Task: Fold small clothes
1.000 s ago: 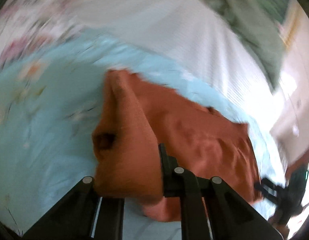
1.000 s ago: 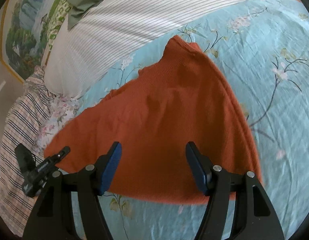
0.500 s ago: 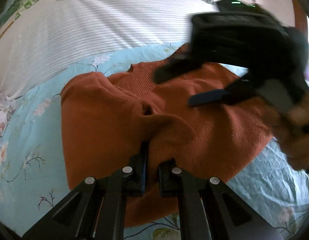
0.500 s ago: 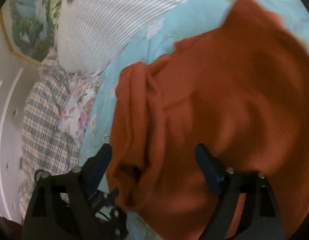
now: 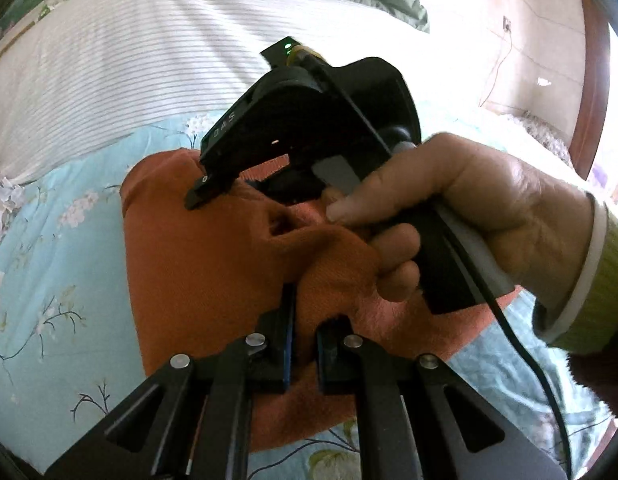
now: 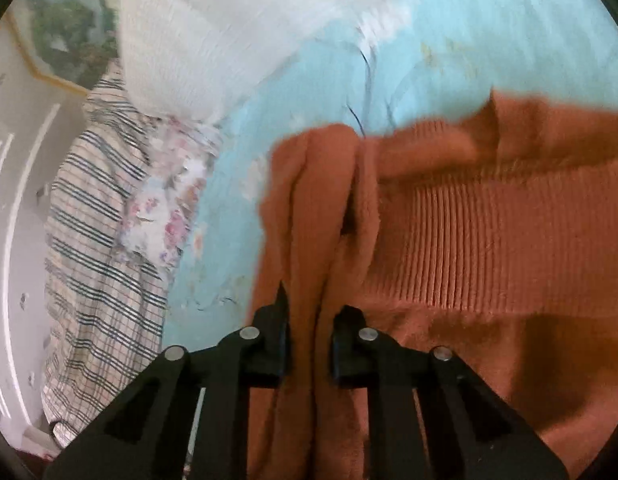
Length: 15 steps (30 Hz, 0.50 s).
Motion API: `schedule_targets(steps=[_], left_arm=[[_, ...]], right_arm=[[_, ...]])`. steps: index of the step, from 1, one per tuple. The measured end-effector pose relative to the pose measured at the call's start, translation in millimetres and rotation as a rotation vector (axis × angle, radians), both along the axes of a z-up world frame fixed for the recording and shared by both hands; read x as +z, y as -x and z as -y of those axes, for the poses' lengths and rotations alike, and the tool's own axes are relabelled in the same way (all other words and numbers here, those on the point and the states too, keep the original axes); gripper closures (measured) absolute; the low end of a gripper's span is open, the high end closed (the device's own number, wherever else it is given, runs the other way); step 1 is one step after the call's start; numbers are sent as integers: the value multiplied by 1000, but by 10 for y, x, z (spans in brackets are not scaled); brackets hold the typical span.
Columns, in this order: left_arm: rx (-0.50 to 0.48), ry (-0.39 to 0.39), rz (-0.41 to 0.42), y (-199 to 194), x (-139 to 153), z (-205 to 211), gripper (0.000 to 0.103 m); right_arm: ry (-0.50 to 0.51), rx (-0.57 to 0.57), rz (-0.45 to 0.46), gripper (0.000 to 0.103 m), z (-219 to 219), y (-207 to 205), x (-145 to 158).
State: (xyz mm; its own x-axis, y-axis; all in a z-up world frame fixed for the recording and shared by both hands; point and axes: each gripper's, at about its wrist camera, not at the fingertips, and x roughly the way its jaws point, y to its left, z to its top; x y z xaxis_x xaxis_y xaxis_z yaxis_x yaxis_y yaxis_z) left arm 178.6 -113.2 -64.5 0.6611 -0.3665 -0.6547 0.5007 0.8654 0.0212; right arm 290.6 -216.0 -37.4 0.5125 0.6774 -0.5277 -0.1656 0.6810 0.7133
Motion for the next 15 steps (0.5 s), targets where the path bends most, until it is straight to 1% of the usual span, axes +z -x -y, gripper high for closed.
schedule_targets(steps=[2,4,6,7,8,10,12,15], left_arm=[[-23,47,-7,29,109,1,96],[-64,108,-11,67,256,69,96],[-108,159,-10,120,384,197,96],[-140,191,-20,134,440,296,96],[-172,221,-35,140,474,414,96],[-219,240,-55,146,469,633,96],[-262,226,-70,162,361,901,96],[-287,199,-126,104,124,1136,96]], right_arm=[[11,-28,53,86,174,191,219],[44,-67,108,86,428,401,444],[90,-111,136,86,693,590,589],[115,-130,138,86,801,656,609],[138,-151,134,86,905,714,605],[163,-202,98,86,1163,812,485],[170,-243,52,86,1346,849,294],[176,-263,21,87,1464,883,83]])
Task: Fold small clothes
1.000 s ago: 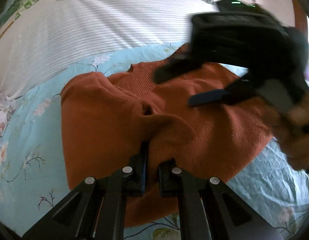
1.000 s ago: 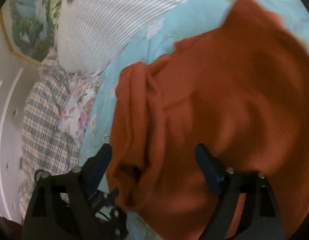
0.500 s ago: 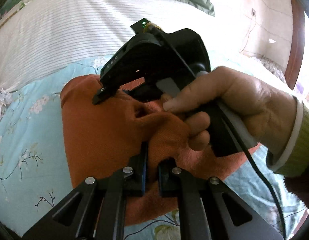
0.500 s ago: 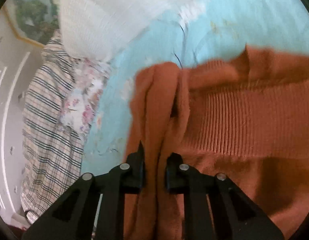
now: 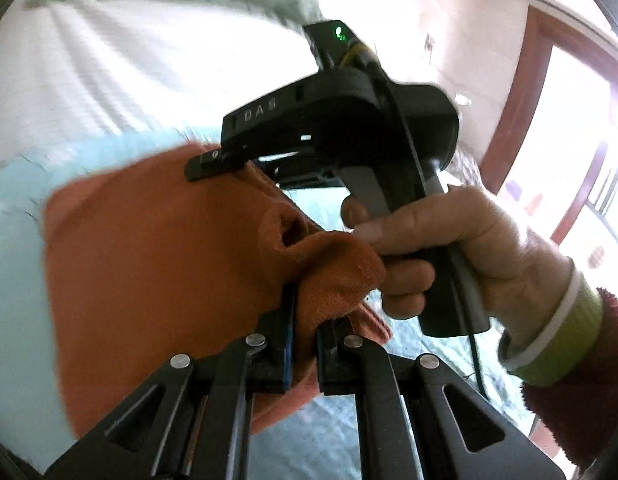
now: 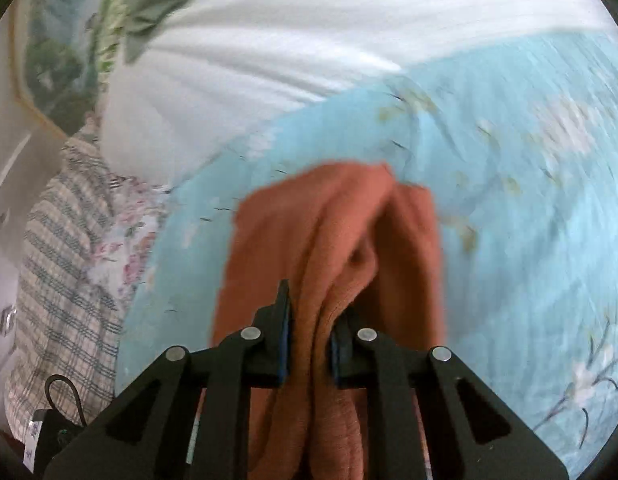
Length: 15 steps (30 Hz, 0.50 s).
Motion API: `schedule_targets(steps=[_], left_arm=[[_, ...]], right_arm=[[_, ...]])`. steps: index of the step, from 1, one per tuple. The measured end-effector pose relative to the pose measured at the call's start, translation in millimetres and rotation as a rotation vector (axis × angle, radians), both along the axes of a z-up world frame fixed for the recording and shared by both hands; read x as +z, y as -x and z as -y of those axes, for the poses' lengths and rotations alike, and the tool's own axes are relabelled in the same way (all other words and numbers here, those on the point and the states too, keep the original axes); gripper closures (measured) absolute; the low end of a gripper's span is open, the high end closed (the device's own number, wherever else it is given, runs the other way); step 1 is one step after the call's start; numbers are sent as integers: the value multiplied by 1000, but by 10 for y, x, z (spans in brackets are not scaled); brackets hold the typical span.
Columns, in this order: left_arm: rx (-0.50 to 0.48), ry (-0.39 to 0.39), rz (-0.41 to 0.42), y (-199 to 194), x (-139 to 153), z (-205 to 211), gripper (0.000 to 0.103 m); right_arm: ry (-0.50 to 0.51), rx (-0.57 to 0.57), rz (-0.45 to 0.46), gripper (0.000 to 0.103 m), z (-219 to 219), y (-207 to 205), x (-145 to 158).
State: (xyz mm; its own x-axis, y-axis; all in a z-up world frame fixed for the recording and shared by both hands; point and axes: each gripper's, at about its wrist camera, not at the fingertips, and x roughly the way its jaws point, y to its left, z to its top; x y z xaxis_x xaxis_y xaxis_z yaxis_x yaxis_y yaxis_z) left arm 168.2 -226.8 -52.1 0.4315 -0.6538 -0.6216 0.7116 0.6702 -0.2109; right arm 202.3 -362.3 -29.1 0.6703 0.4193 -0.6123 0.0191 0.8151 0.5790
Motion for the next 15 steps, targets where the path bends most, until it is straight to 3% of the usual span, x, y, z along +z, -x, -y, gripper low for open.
schedule_targets(steps=[4,8,11,15], left_arm=[[-7,-17,-24,-29,-120,89,96],[-12,-28,-33,-91,-113,135,96],[-18,-35,-85,-44,-238,196,91],[-11,-14,-131,-55,-263,98,85]], right_arm=[[12,13,33,87,25,17,16],[53,2,-18,84,62,-50,-153],[13,-17,-22,81,135,15,-246],[-4,-62,0,69,216,171,-160]])
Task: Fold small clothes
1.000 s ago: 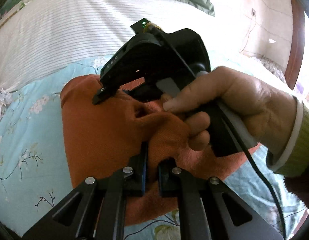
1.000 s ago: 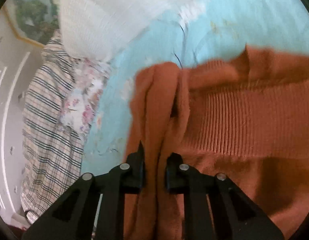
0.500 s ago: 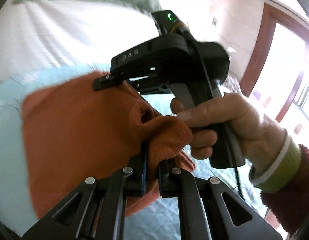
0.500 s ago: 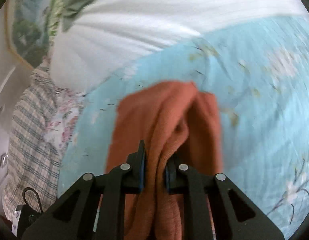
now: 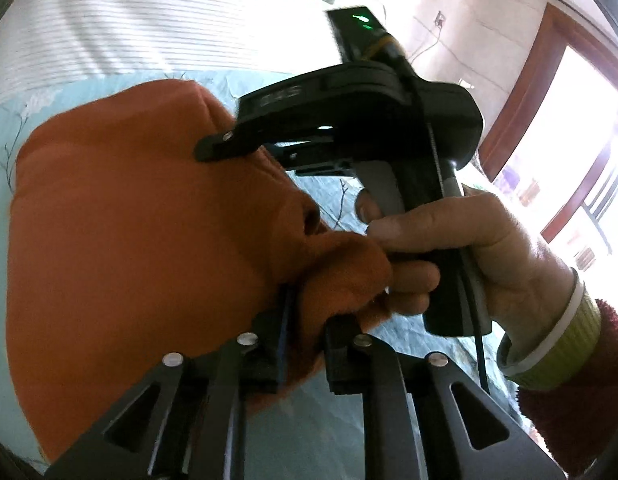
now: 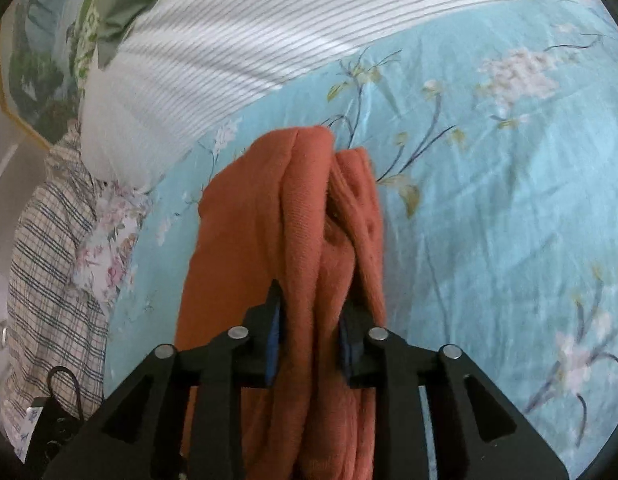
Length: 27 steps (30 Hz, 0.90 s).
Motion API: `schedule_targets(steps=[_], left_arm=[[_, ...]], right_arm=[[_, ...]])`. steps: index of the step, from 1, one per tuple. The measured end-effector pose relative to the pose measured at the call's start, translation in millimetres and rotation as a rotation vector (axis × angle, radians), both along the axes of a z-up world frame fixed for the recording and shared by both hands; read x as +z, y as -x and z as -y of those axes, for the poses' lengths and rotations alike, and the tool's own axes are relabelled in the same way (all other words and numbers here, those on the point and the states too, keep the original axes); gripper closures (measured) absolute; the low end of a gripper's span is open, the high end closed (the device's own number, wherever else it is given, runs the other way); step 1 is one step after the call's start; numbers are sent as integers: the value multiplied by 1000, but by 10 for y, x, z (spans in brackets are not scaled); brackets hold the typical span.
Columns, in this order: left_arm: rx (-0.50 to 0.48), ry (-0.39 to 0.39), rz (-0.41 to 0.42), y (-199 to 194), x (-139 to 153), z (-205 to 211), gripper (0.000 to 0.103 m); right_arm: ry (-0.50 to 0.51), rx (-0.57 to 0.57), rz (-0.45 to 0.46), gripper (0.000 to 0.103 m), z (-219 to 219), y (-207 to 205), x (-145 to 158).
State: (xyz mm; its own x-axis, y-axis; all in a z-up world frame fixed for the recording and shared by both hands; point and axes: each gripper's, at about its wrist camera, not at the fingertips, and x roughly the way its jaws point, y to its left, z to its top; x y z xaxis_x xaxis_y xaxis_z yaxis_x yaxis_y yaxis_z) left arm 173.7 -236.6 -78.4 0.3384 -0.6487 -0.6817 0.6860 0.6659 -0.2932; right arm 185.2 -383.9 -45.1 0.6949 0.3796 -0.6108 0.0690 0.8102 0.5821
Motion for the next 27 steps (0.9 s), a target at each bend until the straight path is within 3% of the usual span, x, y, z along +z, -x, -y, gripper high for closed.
schedule_targets(steps=[2,4,5,7,11,13,16,23,24,25,27], left_arm=[[-4,17,-18,6,36,-108,74],[3,33,-30,19,81,-255,61],[15,45,-37,30,116,-363,50],[48,68,-44,51,158,-564,38],[166,84,-73,-116,185,-988,30],[242,83,-102,-380,134,-1265,29],[332,111,-197,-707,21,-1558,29],[359,197,-389,-1292,-395,-1675,29],[355,212,-392,-1302,-418,-1680,29],[347,229,-397,-1364,-455,-1654,29],[330,236,-403,-1472,-506,-1603,34]], right_arm=[[-5,-18,19,58,34,82,58],[-6,-40,40,40,76,170,117],[-2,-48,41,36,86,194,130],[-6,-51,28,31,105,228,112],[-33,-44,-16,32,117,231,-31],[-37,-39,-36,32,102,211,-97],[-46,-24,-48,32,63,169,-145],[-44,40,-77,32,-52,22,-214],[-45,53,-81,34,-75,-2,-226],[-45,68,-91,49,-102,-25,-242],[-57,89,-114,64,-175,-52,-278]])
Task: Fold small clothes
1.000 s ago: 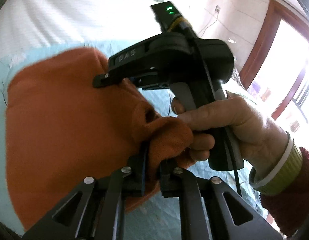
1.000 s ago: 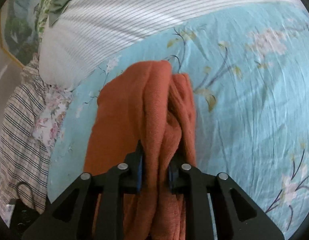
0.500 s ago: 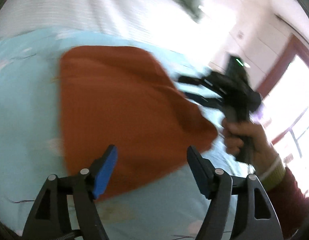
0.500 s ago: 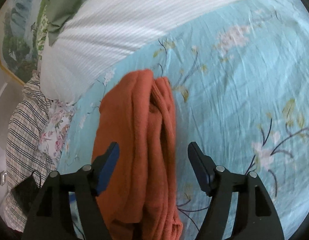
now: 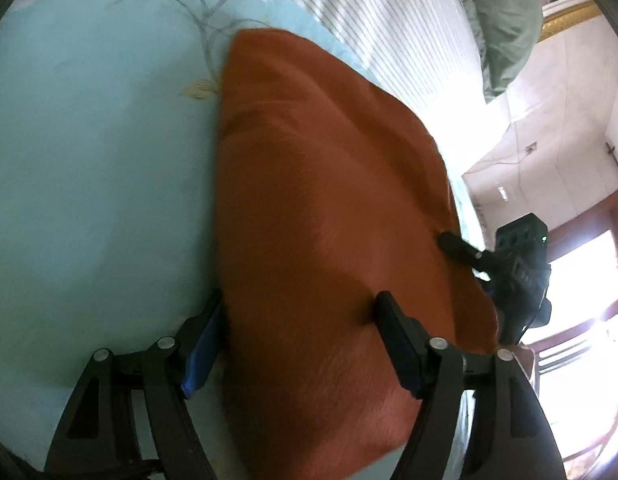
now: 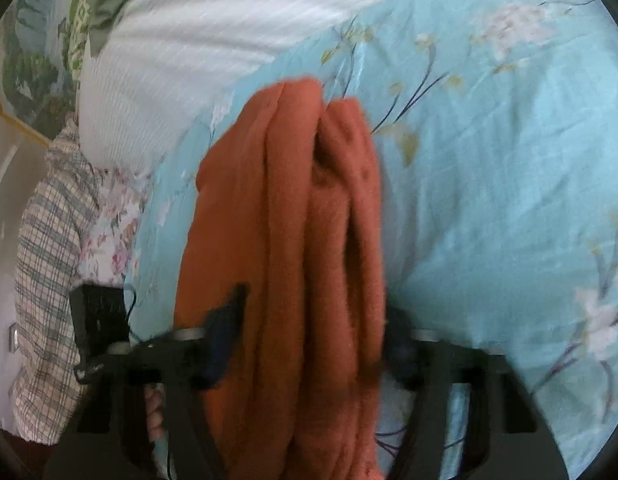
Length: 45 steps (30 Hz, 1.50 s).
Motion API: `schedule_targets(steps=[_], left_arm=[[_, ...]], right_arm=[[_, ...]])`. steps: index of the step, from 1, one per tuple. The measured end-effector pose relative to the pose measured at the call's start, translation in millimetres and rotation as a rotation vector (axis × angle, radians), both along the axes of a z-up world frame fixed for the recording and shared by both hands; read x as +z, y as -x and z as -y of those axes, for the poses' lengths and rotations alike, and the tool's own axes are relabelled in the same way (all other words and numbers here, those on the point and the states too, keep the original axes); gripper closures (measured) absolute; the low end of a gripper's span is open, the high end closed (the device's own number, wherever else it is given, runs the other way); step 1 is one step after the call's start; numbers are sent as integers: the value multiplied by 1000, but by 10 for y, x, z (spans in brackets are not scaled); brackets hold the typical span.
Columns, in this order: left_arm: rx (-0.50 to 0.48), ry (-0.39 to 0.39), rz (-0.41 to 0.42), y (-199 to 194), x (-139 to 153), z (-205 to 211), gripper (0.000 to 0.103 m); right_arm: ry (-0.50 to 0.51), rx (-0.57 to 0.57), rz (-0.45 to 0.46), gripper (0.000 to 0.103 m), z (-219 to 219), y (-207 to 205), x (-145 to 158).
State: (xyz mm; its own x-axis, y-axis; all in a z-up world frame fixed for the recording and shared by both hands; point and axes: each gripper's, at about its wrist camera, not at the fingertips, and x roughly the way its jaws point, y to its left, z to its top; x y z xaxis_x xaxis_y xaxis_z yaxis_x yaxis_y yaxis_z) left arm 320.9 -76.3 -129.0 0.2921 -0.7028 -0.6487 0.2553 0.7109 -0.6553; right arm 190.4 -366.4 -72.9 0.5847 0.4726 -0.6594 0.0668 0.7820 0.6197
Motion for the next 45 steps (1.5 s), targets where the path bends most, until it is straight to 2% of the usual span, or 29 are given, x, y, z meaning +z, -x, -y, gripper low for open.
schedule_targets(steps=[2,4,7,11,19,23,26,28,30,32,34,39,45], left_arm=[[-8,-12,13,-88,-27,117,62],[-5,5,25,-80,6,107,76],[-7,26,74,62,168,64,80],[8,11,143,377,441,-183,81],[133,-36,214,1002,838,-1203,81],[197,-78,237,1293,931,-1675,81],[231,-95,220,1404,815,-1912,80],[240,-115,189,1432,656,-1998,80],[246,-133,151,1455,460,-2085,79],[261,-135,121,1472,299,-2150,74],[272,-105,91,1484,228,-2206,69],[282,-119,108,1595,277,-2327,62],[304,-137,154,1785,437,-2508,59]], right_arm=[[3,2,19,71,-50,34,42],[-25,-9,52,75,-92,110,116],[-66,9,82,76,-257,198,180],[-67,83,107,77,-731,244,226],[-167,237,164,77,-1844,159,196],[-179,287,142,77,-2244,106,50],[-172,307,67,77,-2432,50,-196],[-143,288,30,78,-2474,61,-318],[-179,256,12,75,-2429,85,-404],[-166,225,5,69,-2397,134,-399],[-125,210,3,61,-2380,173,-351],[-17,149,26,53,-2230,338,-124],[37,77,96,52,-2134,480,190]])
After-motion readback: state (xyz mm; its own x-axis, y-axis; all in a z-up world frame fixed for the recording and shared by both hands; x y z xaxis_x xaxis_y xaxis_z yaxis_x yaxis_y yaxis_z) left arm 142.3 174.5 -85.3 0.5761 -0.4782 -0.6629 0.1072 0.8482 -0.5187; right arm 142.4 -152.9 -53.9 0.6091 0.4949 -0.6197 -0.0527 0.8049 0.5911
